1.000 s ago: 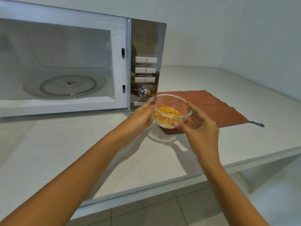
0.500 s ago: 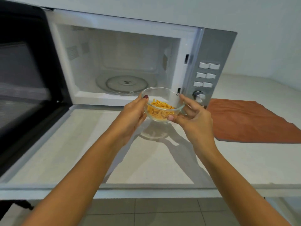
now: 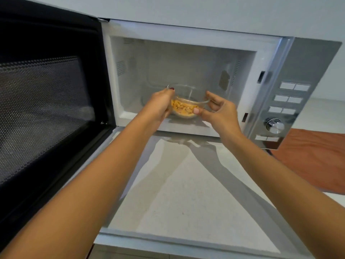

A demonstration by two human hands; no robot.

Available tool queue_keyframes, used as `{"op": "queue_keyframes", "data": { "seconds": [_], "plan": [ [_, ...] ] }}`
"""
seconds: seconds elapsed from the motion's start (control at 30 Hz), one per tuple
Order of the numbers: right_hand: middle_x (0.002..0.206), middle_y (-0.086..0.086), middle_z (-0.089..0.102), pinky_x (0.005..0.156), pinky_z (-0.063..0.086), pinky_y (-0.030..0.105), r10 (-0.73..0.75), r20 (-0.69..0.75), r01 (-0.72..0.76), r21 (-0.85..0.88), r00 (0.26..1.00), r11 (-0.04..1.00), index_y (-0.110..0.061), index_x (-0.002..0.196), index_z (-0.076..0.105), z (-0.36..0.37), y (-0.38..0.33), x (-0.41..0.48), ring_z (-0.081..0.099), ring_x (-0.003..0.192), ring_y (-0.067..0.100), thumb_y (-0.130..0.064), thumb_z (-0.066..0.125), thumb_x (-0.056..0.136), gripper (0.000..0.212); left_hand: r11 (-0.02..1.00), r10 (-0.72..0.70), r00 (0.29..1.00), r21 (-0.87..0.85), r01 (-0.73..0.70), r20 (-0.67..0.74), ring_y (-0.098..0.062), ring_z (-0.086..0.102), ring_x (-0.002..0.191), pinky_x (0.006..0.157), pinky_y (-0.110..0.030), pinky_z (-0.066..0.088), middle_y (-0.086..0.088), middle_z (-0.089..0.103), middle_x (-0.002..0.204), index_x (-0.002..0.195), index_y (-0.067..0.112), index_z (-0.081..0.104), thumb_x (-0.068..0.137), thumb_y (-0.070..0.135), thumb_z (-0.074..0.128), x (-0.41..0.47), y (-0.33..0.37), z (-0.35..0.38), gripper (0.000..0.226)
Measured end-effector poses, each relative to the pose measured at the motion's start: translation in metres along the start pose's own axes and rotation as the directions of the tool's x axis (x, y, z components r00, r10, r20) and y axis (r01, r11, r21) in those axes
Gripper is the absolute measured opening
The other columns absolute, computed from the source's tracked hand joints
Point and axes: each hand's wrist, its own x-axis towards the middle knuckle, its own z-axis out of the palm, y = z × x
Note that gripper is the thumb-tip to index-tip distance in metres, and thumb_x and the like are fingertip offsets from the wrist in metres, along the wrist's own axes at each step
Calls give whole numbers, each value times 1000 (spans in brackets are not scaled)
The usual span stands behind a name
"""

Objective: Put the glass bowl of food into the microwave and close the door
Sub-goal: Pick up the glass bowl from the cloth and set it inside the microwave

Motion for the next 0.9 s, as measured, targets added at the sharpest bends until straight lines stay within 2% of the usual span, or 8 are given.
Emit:
{"op": "queue_keyframes", "data": {
  "seconds": [0.1,0.23,0.27,0.33,0.4,0.53,0.73,0.9],
  "plan": [
    [133,2,62,106,49,39,11,-18,-12,-27,1000,1000,-11,136,52,10,6,28,60,120,13,-13,86,66,78,999,-26,999,-25,25,-24,-15,55,87,66,-18,44,-5,53,96,111,15,51,101,22,43,28,1,1,15],
    [135,2,60,106,48,41,8,-14,-9,-29,1000,1000,-10,135,53,20,15,61,57,124,16,-9,84,68,74,998,-23,999,-59,20,-49,-14,59,84,61,-16,52,-10,57,106,131,1,48,101,19,46,58,1,-2,36],
    [136,3,59,106,48,41,18,-10,-18,-4,1000,1000,-9,135,53,23,18,70,56,125,17,-5,83,70,72,998,-24,998,-65,20,-55,-16,61,88,64,-17,54,-11,58,110,133,0,47,100,19,47,66,0,-2,38],
    [139,6,57,103,51,36,51,18,-52,61,999,997,-7,136,51,28,21,84,54,128,19,2,78,72,70,996,-28,997,-85,21,-78,-22,63,109,84,-24,56,-13,61,123,135,2,48,100,19,47,80,-2,-3,39],
    [140,8,55,97,54,31,79,36,-82,78,996,994,-7,137,50,32,24,98,53,129,21,4,78,73,71,996,-35,994,-89,26,-103,-25,59,121,100,-31,50,-14,58,134,136,4,48,100,22,48,91,-3,-3,40],
    [142,9,54,106,48,42,67,59,-67,-6,996,998,-8,138,50,38,30,117,52,130,23,-2,82,70,75,998,-51,991,-36,47,-123,-23,61,116,100,-33,51,-12,56,136,139,6,46,99,28,50,108,-5,-7,46],
    [141,7,55,106,48,44,59,91,-53,-75,994,996,-10,136,52,41,40,132,53,129,23,-9,83,70,73,997,-67,991,25,71,-118,-22,61,111,98,-31,52,-11,56,137,140,9,45,100,33,47,128,-15,-13,48],
    [140,7,56,106,48,43,43,87,-35,-88,995,995,-10,136,53,41,43,138,54,128,21,-9,84,69,74,998,-55,993,21,58,-108,-24,58,121,100,-33,51,-11,53,141,141,9,45,99,34,48,138,-19,-16,49]
  ]
}}
